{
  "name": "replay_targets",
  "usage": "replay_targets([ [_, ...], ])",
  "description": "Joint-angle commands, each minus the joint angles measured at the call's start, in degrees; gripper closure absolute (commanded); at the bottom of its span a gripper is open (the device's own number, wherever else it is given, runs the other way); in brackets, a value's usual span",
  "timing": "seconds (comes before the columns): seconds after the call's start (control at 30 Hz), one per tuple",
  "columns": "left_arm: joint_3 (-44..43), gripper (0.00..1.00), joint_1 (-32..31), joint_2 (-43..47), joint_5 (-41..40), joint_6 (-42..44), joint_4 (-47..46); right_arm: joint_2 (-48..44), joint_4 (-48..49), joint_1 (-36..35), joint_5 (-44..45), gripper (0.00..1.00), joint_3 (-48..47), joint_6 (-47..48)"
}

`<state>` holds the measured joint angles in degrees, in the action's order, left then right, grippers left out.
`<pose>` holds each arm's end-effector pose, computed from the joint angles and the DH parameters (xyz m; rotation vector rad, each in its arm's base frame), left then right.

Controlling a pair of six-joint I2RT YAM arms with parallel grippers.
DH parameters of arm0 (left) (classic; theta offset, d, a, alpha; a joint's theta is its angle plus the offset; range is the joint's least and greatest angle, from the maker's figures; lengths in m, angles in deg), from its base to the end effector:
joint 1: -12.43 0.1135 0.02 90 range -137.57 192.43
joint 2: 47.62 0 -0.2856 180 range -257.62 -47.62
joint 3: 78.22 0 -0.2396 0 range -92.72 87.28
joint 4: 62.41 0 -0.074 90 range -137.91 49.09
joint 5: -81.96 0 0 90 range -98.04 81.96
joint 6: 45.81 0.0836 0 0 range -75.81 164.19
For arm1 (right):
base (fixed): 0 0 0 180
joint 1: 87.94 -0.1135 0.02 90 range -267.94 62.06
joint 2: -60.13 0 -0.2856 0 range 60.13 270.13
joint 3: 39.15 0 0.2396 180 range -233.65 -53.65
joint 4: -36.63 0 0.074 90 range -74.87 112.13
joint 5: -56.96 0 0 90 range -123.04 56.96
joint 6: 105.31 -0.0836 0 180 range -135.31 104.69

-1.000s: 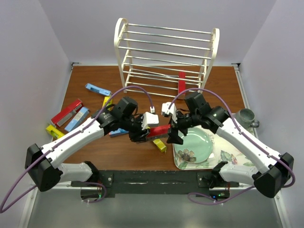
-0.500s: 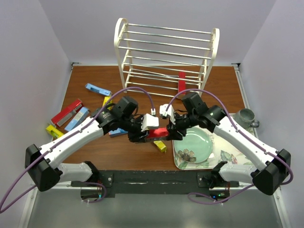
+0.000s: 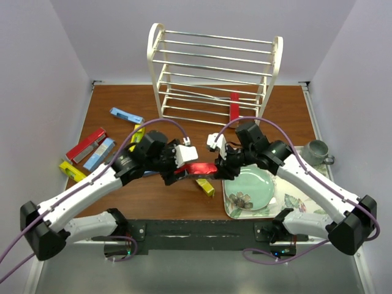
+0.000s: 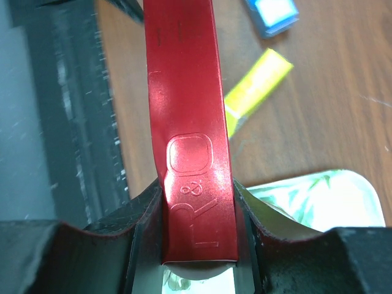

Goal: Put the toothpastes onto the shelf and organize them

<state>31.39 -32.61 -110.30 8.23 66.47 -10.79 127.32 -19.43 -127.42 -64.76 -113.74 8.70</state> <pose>0.1512 -0.1846 0.2924 1.4244 1.8807 -0.5277 0.1594 0.1883 0.2987 -1.4732 1.8950 0.7931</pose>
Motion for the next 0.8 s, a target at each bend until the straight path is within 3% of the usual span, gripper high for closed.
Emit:
replay_targets([
  [0.0, 5.17, 0.19, 0.39, 8.78, -18.08, -9.6, -12.23, -2.33, 13.58, -0.15, 8.33, 0.93, 2.95, -9.83],
  [0.13, 12.98, 0.13, 0.74, 19.22, -34.85, -16.21, -20.76, -3.3, 24.57, -0.24, 20.08, 0.93, 7.0, -17.93],
  [0.23, 17.21, 0.05, 1.0, 24.77, -44.27, -21.66, -22.18, -3.3, 31.96, -0.24, 27.39, 0.94, 9.2, -23.65],
  [0.43, 24.94, 0.0, 1.18, 34.18, -58.43, -30.89, -24.72, -0.24, 43.75, -1.03, 46.29, 0.96, 12.46, -38.67],
  [0.6, 30.22, 0.0, 1.27, 38.32, -63.2, -34.06, -27.1, 7.93, 47.71, -4.81, 60.52, 0.96, 7.12, -41.5],
  [0.77, 31.46, 0.0, 1.27, 38.42, -64.87, -31.0, -29.04, 19.17, 48.15, -6.92, 69.68, 0.96, 0.52, -45.97],
])
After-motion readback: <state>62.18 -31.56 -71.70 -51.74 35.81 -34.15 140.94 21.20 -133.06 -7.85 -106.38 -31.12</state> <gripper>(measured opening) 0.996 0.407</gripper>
